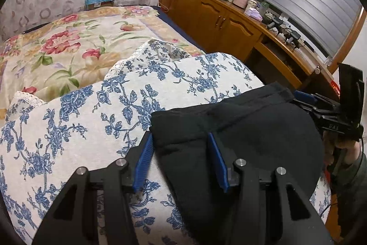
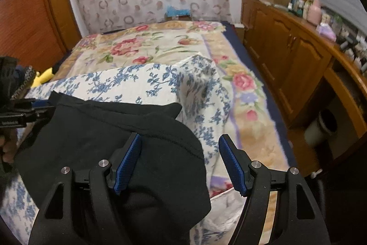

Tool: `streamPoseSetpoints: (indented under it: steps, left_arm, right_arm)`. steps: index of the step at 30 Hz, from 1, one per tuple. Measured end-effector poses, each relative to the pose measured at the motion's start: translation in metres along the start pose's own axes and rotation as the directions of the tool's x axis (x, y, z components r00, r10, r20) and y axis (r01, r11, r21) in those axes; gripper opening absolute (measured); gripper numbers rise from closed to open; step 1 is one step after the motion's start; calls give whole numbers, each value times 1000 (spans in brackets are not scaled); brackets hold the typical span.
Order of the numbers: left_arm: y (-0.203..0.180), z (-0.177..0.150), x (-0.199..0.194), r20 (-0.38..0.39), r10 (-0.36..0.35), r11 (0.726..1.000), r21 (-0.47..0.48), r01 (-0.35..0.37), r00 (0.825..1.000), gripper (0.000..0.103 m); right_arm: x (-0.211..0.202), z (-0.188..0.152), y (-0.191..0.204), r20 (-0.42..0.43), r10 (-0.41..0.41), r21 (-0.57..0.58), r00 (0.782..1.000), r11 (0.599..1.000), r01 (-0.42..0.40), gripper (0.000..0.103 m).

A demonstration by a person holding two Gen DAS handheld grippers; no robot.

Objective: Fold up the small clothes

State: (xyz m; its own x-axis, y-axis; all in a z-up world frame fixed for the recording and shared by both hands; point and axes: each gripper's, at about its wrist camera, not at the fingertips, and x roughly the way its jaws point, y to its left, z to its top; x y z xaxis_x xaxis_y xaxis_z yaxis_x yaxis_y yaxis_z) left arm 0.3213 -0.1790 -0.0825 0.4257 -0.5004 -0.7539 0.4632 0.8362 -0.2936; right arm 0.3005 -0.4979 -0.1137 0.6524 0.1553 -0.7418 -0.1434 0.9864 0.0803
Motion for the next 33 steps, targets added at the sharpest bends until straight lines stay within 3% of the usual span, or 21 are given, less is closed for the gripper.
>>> streamPoseSetpoints:
  steps: [3, 5, 8, 14, 19, 23, 27, 33]
  left_arm:
    - [0, 0, 1, -4, -20, 1000, -9, 20, 1000, 33]
    - [-2, -1, 2, -16, -40, 999, -13, 40, 999, 14]
    - [-11, -4, -7, 10, -50, 999, 20, 50, 999, 9]
    - [-27, -7, -57, 121, -64, 996, 77, 55, 991, 8]
    - [-23, -8, -104, 191, -81, 995, 79, 67, 978, 8]
    - [7, -12, -120, 200, -3, 1000, 29, -3, 980, 8]
    - [47, -21, -117, 160, 79, 997, -31, -75, 984, 8]
    - [59, -33, -101, 129, 103, 994, -45, -98, 986, 8]
  right_arm:
    - [-1, -1, -4, -6, 32, 25, 999, 999, -32, 72]
    - [-3, -1, -5, -5, 35, 28, 999, 999, -35, 72]
    - [-4, 0, -4, -2, 36, 20, 999, 999, -36, 72]
    - [-7, 5, -5, -14, 103, 23, 995, 994, -102, 72]
    - [-22, 11, 8, 28, 136, -6, 990, 991, -136, 72]
    - [-27, 19, 31, 42, 183, -54, 982, 982, -181, 79]
    - [-17, 27, 55, 34, 209, -86, 977, 975, -206, 83]
    - [21, 34, 90, -28, 202, -128, 979, 970, -204, 83]
